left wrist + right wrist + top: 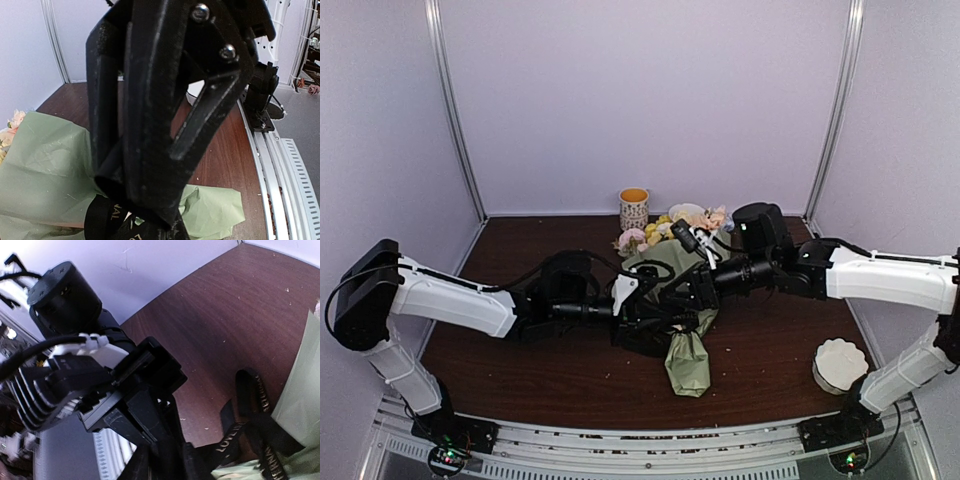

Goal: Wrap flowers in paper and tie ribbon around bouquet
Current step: Cross the half-tied ribbon over the folded bouquet.

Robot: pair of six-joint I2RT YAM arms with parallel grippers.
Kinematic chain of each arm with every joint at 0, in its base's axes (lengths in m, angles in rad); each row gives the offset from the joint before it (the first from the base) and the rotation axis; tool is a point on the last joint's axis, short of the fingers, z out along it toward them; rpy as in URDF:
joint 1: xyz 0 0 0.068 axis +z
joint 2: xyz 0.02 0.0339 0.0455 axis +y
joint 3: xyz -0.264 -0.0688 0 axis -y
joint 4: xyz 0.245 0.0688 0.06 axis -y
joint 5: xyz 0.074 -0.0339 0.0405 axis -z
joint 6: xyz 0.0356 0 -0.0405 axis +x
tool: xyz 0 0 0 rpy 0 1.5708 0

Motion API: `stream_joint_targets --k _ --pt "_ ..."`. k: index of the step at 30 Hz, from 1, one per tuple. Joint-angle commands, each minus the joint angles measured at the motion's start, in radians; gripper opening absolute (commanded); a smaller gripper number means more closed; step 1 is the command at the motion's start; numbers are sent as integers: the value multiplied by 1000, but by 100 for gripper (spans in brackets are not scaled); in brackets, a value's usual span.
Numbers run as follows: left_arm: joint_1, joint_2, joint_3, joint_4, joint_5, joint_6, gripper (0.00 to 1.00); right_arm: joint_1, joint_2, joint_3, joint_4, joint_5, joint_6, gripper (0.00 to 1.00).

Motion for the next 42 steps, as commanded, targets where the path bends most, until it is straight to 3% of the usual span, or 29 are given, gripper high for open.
stream_joint_targets --k 1,3,6,8,10,13,15,17,20,24,28,32,39,42 --pt "7 5 23 27 9 -8 0 0 -13 -1 36 -25 -2 10" --pt "7 4 26 20 9 -9 0 -2 -20 -2 29 -15 -4 0" --pt "9 0 43 -39 5 -12 2 -9 -41 -21 37 25 6 0" --pt "12 -14 68 -127 -1 -8 33 -14 -49 -28 33 47 11 0" --pt "23 -41 87 -211 1 1 51 -17 -49 -33 25 58 11 0" --pt "77 -89 99 -317 47 -1 68 -22 -44 -32 7 76 12 0" --pt "140 -99 103 -374 69 -30 71 -25 -44 -34 1 86 15 0" --pt "199 -82 119 -437 31 -54 72 -30 -46 -36 2 93 19 0" --pt "266 -8 193 -580 -134 -74 72 -35 -43 -35 -1 94 20 0" --pt "279 157 326 -767 -252 -24 72 -39 -36 -27 -6 89 28 0" --pt "278 249 373 -794 -326 -15 71 -41 -35 -26 -7 81 34 0" --pt "278 287 372 -760 -284 -5 67 -42 -38 -25 -13 80 35 0" --pt "279 325 361 -762 -280 9 48 -45 -46 -23 -30 95 31 0" --pt "279 310 332 -732 -289 20 28 -52 -44 -22 -32 104 34 0"
